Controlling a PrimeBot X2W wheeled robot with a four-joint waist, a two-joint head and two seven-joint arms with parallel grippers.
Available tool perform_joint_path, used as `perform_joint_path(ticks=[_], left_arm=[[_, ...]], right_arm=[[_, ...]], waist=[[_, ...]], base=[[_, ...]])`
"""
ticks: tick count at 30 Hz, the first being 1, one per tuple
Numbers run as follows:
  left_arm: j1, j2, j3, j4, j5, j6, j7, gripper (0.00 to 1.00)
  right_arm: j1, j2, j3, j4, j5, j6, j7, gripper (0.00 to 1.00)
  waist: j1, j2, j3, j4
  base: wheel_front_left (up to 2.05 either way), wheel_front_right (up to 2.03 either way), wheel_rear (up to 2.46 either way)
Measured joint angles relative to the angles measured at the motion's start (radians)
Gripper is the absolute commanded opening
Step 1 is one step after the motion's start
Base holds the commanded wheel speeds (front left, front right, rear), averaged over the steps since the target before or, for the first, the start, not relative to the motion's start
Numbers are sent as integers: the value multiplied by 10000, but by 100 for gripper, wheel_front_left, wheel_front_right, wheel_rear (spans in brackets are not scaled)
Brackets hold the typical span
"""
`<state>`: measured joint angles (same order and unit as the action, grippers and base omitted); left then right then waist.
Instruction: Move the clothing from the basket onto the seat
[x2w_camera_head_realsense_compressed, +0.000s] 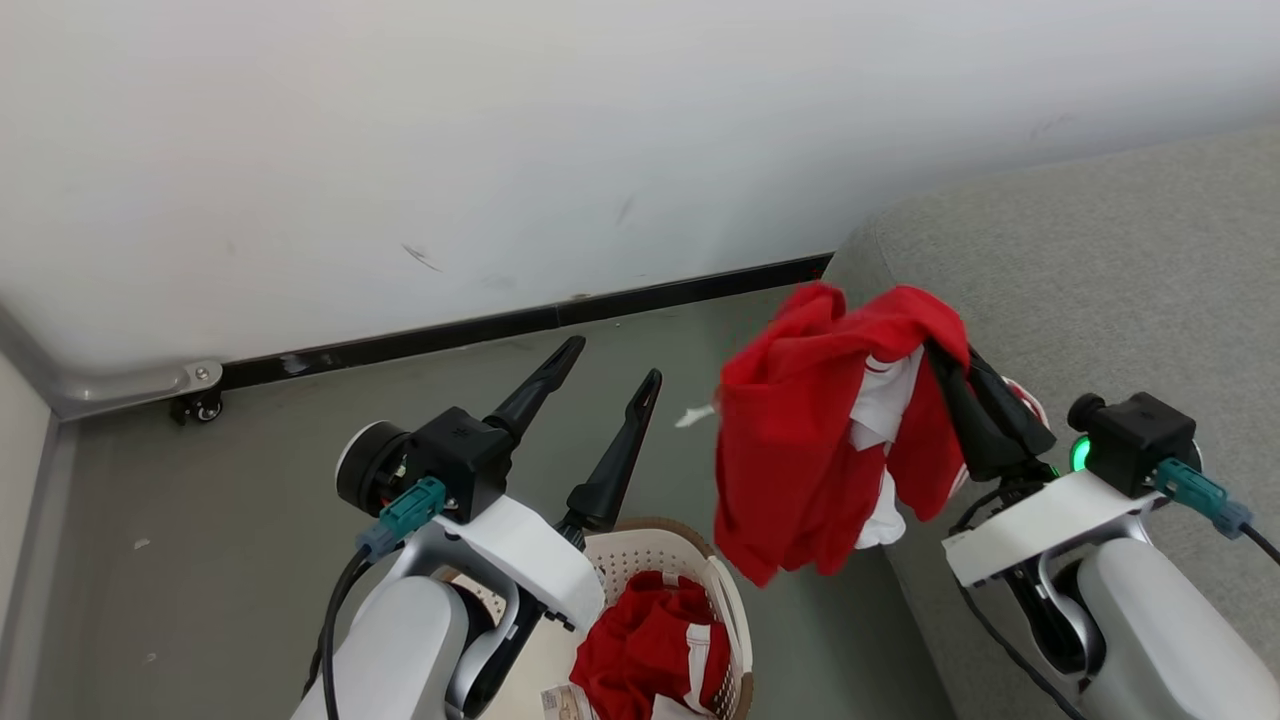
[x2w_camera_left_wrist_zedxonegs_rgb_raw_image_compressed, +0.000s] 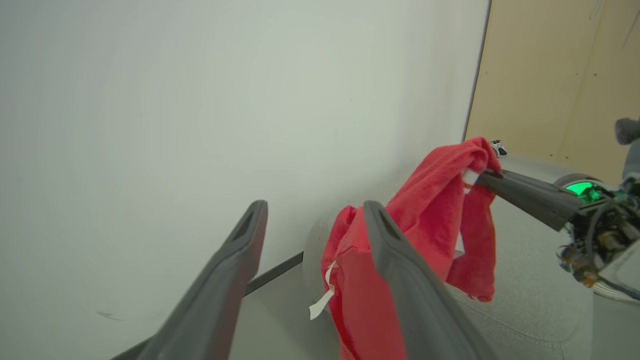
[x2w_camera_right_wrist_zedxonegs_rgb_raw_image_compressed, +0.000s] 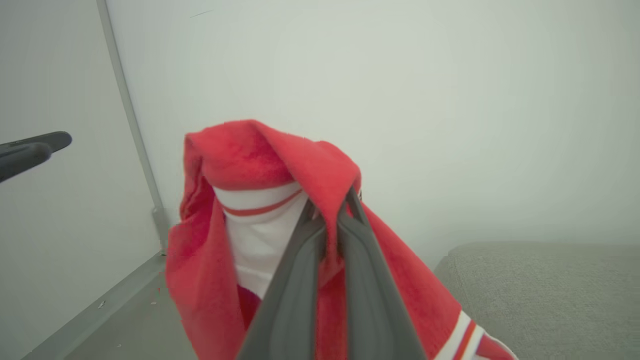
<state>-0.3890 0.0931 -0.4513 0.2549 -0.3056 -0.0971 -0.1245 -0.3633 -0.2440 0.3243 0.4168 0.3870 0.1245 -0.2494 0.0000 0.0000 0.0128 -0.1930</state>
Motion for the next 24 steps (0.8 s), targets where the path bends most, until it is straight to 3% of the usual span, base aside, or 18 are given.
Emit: perform_joint_path(ticks=[24], left_arm=[[54, 311, -568, -40, -109, -190, -251, 100]], right_arm=[[1186, -514, -1367, -497, -267, 0, 2, 0]], waist=[[0, 0, -263, -548]], base=[[0, 0, 0]])
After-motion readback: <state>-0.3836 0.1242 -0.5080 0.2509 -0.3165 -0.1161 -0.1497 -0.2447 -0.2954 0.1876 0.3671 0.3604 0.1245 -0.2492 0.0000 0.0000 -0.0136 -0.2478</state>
